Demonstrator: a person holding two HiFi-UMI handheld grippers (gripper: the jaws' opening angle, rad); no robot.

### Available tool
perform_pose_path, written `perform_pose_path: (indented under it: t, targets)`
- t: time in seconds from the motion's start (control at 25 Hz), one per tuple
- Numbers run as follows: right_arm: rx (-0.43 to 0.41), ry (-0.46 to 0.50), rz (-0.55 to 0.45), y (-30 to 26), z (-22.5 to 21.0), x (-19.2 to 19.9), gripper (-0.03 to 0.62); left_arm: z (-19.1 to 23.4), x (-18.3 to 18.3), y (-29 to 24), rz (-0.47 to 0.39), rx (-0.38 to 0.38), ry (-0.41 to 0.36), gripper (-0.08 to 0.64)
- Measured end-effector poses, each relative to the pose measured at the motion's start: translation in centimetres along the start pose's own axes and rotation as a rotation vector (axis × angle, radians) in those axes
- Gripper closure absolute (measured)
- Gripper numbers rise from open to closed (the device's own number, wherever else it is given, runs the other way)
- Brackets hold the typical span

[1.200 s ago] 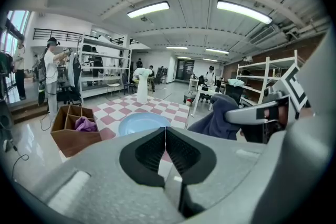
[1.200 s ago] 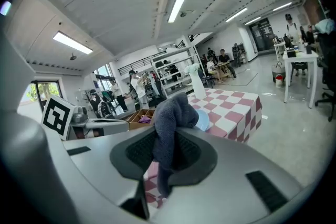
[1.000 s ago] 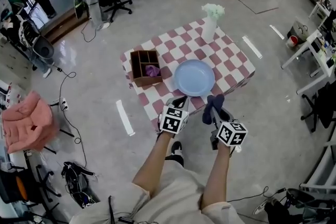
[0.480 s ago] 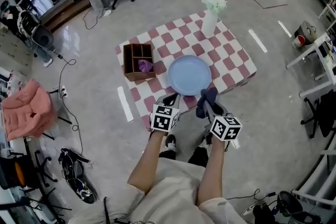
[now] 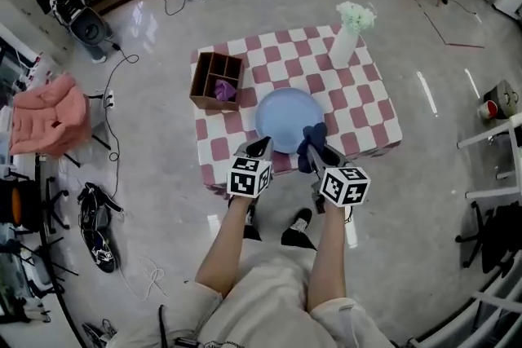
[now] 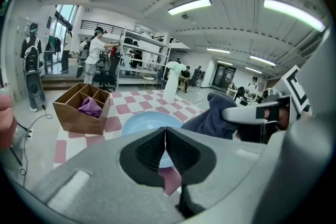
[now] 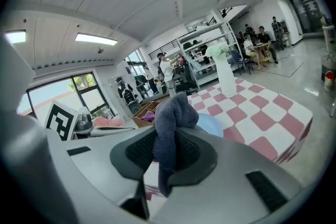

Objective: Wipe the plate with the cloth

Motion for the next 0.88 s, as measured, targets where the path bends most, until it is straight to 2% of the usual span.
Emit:
perform_pose_path:
  t: [0.16,0.36,0.64,0.88]
  targets:
    - [-0.064,0.04,0.05,0.8,-2.3,-0.4,0.518,-1.6,0.6,-1.0,-0.003,-0.075,0.047,0.549]
    - [-0.099,0.041,0.075,2.3,-5.1,-0.7,0.518,-3.1,1.4,-1.9,-0.006,-0.098,0.18,0.549]
    - [-0.139,0.017,0.083,1.6,-7.3,-0.9,0.518,-3.3,1.7,-2.7,0.001,-0.156,0.178,0.549]
    - [-0.172,0.087,0.127,-1.4,-8.3,-2.3,0.518,-0.8,2.2,-4.7,-0.008,-0.214,0.235,0.549]
Point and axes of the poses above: the fingertips, and each gripper's own axes: y backward along the fingers, z to its left, x out of its underside, the point moved 7 cm from there along y, backward along the fingers, and after that the axes turned 9 degrees about -x, right-handed, at the moved point
